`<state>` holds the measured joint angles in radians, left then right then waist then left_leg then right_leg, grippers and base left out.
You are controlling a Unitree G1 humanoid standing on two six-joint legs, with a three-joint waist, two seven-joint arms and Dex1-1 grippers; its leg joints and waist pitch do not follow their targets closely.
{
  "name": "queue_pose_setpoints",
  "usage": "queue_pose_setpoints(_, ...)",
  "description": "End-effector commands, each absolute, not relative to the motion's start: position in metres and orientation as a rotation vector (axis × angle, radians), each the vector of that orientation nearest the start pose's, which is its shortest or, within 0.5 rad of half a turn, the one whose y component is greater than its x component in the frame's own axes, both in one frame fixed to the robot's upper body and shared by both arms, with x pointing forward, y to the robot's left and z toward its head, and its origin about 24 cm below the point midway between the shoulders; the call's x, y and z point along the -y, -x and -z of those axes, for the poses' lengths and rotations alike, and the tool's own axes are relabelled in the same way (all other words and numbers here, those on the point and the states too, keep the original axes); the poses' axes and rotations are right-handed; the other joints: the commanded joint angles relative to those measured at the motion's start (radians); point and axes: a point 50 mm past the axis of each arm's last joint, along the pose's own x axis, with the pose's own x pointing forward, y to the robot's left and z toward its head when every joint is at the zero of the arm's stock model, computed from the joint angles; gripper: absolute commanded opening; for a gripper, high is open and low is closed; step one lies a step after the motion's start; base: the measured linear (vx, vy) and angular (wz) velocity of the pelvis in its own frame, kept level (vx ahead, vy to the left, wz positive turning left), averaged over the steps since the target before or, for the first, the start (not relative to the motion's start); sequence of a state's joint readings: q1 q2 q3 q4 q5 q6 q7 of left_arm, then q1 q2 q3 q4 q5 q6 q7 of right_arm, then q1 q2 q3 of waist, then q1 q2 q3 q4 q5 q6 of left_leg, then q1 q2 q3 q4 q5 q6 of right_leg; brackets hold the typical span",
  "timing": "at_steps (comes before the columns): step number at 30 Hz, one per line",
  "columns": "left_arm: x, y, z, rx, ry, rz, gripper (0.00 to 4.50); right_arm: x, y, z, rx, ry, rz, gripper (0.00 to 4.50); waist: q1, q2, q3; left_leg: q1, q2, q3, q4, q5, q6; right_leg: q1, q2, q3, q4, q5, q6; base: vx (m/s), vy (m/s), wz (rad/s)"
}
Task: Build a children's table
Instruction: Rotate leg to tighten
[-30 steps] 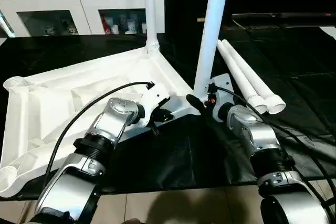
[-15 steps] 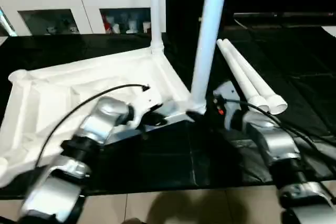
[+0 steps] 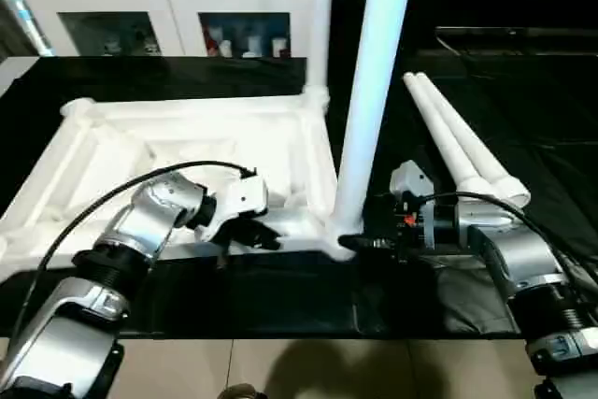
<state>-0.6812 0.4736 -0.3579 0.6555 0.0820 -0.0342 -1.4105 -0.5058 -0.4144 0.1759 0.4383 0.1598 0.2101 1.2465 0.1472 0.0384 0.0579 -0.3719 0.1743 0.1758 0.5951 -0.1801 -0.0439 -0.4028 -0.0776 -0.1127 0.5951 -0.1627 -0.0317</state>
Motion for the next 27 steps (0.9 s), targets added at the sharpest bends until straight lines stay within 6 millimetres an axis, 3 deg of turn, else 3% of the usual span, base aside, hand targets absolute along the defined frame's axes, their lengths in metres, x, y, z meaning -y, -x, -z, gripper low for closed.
queue_pose_setpoints(1, -0.150, -0.318, -0.069, -0.529, -0.670, 1.581, 0.00, 0.151, -0.306, -0.071, -0.357, 0.213, -1.354, 4.43, -0.004, -0.005, -0.077, 0.016, 0.068, -0.021, -0.067, -0.208, 0.046, 0.053, -0.093, 0.064, -0.071, -0.289, -0.180, 0.000, 0.000, 0.00)
queue_pose_setpoints(3, -0.149, -0.318, -0.069, -0.524, -0.673, 1.589, 0.00, 0.149, -0.305, -0.071, -0.368, 0.219, -1.382, 4.43, -0.003, -0.006, -0.077, 0.015, 0.068, -0.021, -0.066, -0.202, 0.050, 0.055, -0.093, 0.064, -0.070, -0.283, -0.181, 0.000, 0.000, 0.00)
queue_pose_setpoints(14, -0.148, -0.319, -0.068, -0.514, -0.691, 1.603, 0.00, 0.144, -0.304, -0.067, -0.367, 0.210, -1.407, 3.29, -0.001, -0.008, -0.078, 0.015, 0.068, -0.021, -0.065, -0.191, 0.051, 0.054, -0.093, 0.064, -0.071, -0.296, -0.173, 0.000, 0.000, 0.00)
queue_pose_setpoints(18, -0.149, -0.319, -0.067, -0.515, -0.692, 1.603, 0.00, 0.143, -0.304, -0.067, -0.367, 0.198, -1.414, 3.19, 0.000, -0.009, -0.077, 0.015, 0.067, -0.021, -0.065, -0.192, 0.051, 0.054, -0.094, 0.064, -0.073, -0.310, -0.169, 0.000, 0.000, 0.00)
queue_pose_setpoints(20, -0.149, -0.319, -0.067, -0.515, -0.692, 1.602, 0.00, 0.143, -0.303, -0.066, -0.368, 0.194, -1.417, 2.84, 0.001, -0.012, -0.077, 0.015, 0.067, -0.021, -0.065, -0.190, 0.051, 0.054, -0.094, 0.064, -0.073, -0.317, -0.166, 0.000, 0.000, 0.00)
queue_pose_setpoints(27, -0.148, -0.323, -0.065, -0.526, -0.644, 1.528, 0.00, 0.137, -0.299, -0.061, -0.361, 0.141, -1.400, 2.67, -0.001, -0.008, -0.077, 0.014, 0.067, -0.020, -0.065, -0.192, 0.049, 0.054, -0.093, 0.064, -0.072, -0.307, -0.169, 0.000, 0.000, 0.00)
